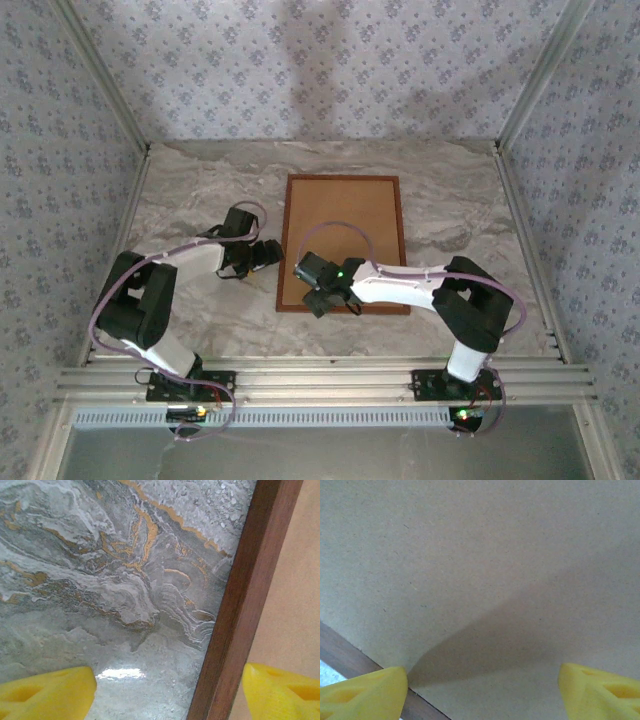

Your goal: Put the photo into the frame

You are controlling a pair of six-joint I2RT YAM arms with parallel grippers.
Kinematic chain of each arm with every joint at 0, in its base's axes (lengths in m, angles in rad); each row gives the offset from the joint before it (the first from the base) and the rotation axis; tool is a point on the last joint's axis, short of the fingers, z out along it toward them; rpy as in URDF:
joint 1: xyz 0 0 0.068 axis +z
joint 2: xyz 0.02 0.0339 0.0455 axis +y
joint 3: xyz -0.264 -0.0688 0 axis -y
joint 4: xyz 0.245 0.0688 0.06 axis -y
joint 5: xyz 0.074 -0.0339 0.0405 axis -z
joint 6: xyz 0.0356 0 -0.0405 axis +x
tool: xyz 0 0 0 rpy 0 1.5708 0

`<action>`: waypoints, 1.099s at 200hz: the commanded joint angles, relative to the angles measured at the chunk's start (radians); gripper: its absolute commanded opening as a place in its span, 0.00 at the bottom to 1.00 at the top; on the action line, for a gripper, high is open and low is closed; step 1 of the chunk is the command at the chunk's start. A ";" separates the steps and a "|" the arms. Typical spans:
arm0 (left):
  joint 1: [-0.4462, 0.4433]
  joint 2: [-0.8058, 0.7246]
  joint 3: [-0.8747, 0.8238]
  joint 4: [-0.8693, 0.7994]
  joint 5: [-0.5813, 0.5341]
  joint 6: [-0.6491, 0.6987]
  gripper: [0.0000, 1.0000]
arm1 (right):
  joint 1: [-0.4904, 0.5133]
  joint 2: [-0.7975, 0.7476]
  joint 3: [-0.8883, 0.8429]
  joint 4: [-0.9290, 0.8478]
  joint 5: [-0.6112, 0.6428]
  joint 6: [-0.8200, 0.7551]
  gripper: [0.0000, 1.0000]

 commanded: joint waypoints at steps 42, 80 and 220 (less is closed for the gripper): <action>-0.023 0.129 -0.057 -0.061 0.020 0.027 0.81 | -0.037 0.078 0.066 -0.047 0.085 0.030 0.80; -0.021 0.086 -0.046 -0.078 0.000 0.026 0.81 | -0.047 -0.014 0.035 0.000 0.042 0.027 0.81; -0.018 0.235 0.425 -0.218 -0.138 0.189 0.89 | -0.475 -0.284 -0.044 0.034 -0.013 0.055 1.00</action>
